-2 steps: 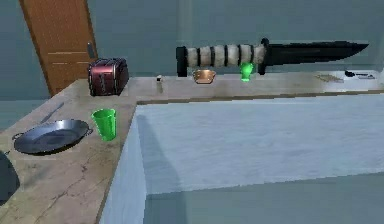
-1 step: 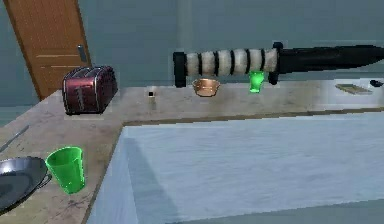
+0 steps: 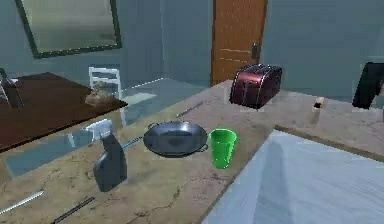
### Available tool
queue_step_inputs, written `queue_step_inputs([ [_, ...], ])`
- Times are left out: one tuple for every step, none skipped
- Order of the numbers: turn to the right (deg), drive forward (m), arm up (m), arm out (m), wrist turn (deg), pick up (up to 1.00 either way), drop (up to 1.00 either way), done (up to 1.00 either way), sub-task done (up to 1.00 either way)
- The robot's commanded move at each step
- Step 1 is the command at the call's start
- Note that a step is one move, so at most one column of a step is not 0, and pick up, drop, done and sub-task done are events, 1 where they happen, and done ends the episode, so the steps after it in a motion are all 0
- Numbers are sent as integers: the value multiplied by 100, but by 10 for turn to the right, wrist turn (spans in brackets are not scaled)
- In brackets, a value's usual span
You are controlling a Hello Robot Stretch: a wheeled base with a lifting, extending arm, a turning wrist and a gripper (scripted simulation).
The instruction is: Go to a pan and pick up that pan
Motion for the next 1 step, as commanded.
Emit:
queue_step_inputs([
  [-450,0,0,0,0,0,0,0,0],
])
